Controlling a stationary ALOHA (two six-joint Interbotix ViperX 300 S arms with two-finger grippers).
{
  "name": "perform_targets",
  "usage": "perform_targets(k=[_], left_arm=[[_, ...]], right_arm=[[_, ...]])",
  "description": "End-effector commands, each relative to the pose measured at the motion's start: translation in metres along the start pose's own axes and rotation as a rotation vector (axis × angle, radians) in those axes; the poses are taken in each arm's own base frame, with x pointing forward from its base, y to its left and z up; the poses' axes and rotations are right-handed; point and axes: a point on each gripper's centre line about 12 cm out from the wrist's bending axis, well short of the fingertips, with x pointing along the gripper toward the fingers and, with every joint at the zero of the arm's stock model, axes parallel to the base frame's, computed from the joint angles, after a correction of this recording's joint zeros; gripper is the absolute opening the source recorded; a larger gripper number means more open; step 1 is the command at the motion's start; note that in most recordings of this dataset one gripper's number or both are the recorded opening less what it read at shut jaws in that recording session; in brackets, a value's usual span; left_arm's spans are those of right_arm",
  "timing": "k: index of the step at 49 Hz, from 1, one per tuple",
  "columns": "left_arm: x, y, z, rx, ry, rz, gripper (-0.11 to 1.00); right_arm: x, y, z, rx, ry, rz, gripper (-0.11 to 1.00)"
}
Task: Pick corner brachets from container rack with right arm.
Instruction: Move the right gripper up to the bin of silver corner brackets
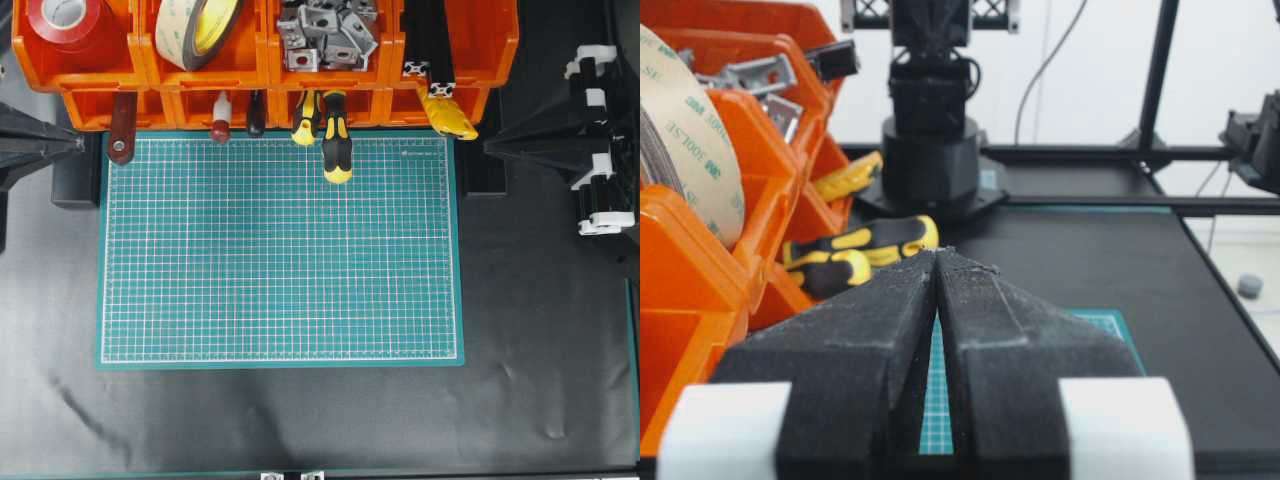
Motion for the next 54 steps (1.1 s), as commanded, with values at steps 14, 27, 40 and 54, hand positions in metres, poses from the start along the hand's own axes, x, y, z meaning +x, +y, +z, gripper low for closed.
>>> perform_targets(k=[14, 27, 40, 54], left_arm=[[0.012, -0.006, 0.029, -0.027, 0.1, -0.026, 0.0], [0.013, -0.005, 0.039, -0.028, 0.221, -0.018, 0.0], [0.012, -0.005, 0.04, -0.031, 0.241, -0.018, 0.0], [0.011, -0.005, 0.04, -0.032, 0.243, -0.017, 0.0]], right_arm=[[0.003, 0.001, 0.024, 0.181, 0.15, -0.003, 0.01], [0.001, -0.002, 0.077, 0.175, 0.352, -0.02, 0.01], [0.013, -0.023, 0.145, 0.156, 0.546, -0.122, 0.01], [0.051, -0.045, 0.183, 0.074, 0.747, -0.202, 0.01]])
